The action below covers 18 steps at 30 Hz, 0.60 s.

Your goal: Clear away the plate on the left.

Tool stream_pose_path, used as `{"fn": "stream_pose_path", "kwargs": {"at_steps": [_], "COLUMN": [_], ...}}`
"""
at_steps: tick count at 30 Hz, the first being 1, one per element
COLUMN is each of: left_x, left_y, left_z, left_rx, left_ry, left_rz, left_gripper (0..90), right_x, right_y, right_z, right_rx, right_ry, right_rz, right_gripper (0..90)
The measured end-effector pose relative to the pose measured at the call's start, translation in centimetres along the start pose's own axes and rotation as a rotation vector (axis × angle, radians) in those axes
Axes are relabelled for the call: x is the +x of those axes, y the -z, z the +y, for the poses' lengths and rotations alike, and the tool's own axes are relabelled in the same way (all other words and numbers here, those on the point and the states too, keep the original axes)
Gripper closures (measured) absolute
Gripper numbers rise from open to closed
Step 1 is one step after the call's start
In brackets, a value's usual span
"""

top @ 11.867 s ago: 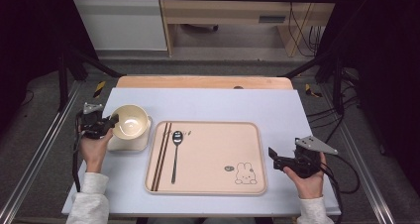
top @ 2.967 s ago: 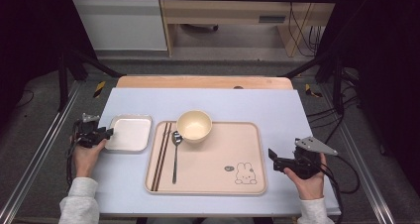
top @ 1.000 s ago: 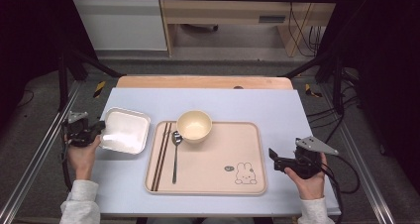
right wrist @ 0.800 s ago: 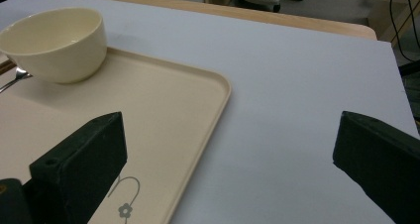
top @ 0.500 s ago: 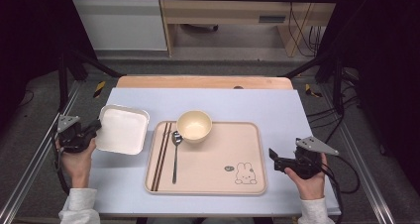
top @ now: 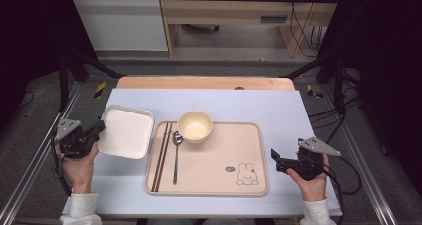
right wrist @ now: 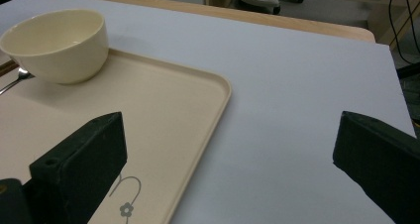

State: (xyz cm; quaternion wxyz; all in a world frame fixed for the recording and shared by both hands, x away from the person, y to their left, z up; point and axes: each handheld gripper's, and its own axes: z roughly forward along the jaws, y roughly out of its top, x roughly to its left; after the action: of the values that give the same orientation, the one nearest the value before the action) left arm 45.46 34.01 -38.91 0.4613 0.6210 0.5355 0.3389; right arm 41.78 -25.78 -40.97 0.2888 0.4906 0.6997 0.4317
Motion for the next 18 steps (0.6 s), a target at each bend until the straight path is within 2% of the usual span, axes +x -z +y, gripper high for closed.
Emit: {"fn": "stream_pose_path", "kwargs": {"at_steps": [9,18], "left_x": [-1.7,-3.6], "left_y": [1.0,1.3], "left_z": [0.5,0.9], "left_rx": [-0.04,-0.053], "left_ry": [-0.011,-0.051], "left_rz": [-0.051,-0.095], "left_gripper": [88.9,88.9], "right_x": [0.3,0.4], "right_y": [-0.1,0.0], "right_z": [-0.1,0.0], "right_rx": [0.008,0.006], "right_ry": [0.01,0.01], "right_rz": [0.003,0.006], "right_gripper": [0.5,0.5]}}
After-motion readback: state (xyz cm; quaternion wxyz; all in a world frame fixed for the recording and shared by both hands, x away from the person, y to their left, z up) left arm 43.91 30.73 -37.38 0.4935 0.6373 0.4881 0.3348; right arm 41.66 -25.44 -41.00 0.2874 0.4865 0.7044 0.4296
